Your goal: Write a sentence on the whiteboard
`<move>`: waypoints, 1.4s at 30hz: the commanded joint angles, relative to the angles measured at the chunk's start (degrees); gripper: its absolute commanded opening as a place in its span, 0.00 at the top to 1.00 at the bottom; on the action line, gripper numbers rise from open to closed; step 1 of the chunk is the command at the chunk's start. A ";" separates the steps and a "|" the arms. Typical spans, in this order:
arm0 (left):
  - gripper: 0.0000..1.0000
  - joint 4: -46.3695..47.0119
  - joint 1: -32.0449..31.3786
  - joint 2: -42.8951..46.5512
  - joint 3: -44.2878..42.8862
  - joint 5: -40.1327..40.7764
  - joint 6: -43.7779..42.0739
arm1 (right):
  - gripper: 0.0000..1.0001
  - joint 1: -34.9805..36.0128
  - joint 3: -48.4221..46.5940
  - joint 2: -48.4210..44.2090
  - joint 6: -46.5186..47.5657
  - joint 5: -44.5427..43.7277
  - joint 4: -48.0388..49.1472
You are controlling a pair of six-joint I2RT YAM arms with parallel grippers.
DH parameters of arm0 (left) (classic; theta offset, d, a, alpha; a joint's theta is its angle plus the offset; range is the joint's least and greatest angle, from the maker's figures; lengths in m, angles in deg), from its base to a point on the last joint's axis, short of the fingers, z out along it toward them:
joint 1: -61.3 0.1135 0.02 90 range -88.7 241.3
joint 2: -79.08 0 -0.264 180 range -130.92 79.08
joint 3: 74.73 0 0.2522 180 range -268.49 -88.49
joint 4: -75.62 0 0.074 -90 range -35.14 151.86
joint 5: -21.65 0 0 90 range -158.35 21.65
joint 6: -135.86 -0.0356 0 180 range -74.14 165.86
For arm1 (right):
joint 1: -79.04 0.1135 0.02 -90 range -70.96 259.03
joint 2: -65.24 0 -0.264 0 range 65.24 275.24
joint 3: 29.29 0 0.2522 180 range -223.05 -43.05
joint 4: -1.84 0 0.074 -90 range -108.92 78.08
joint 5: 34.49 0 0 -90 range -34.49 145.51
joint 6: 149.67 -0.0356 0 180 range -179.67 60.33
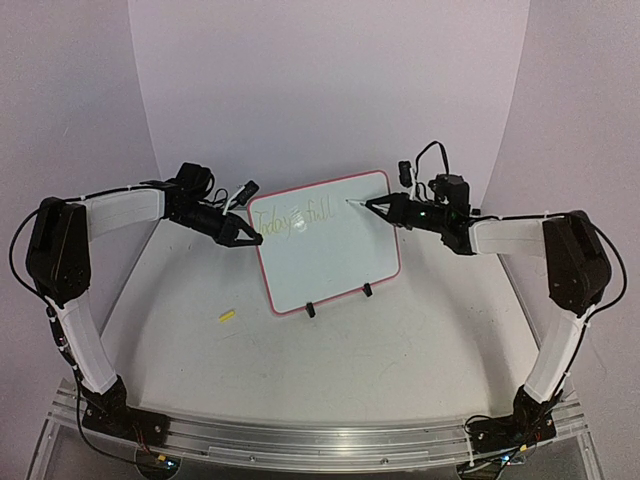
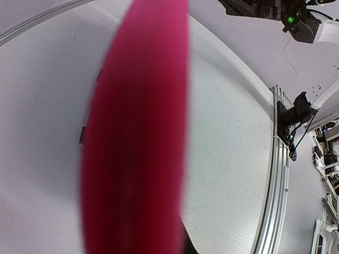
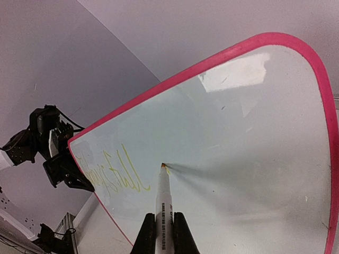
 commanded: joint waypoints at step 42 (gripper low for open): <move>1.00 -2.42 -1.67 -1.20 -1.08 2.04 -2.16 | 1.00 -0.08 -0.80 -2.30 2.01 -2.98 -1.91</move>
